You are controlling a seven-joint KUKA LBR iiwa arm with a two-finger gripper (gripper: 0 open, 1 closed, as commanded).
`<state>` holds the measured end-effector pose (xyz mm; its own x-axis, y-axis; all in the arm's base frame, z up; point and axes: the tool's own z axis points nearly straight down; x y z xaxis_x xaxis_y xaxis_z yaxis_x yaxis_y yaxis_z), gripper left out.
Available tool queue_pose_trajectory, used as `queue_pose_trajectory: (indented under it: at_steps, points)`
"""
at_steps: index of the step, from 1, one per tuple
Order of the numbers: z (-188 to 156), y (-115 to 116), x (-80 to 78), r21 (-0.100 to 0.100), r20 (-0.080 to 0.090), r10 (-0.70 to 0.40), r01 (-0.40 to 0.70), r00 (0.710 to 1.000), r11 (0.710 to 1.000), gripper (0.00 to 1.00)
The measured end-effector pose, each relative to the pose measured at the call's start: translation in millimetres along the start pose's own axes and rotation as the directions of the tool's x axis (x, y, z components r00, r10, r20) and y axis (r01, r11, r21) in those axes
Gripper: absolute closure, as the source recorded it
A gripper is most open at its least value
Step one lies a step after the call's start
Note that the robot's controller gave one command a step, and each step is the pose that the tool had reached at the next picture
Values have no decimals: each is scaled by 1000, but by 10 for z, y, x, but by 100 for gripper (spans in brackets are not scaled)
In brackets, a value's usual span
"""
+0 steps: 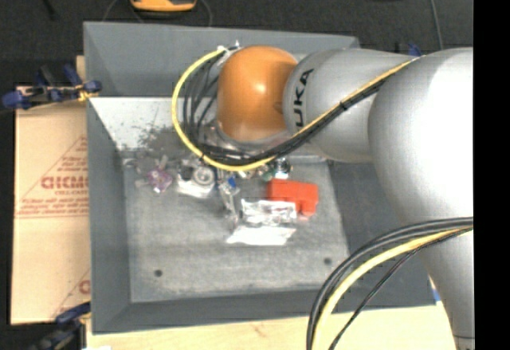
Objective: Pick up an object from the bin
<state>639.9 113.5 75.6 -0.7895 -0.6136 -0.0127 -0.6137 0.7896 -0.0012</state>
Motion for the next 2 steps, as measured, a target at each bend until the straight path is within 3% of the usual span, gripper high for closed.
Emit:
queue_pose_trajectory:
  at_steps: [1, 2]
  points:
    - [6, -72, 54, -1, -3, -79, 79, 997, 997, 0]
    - [-58, -78, 22, 0, 4, -76, 76, 997, 997, 100]
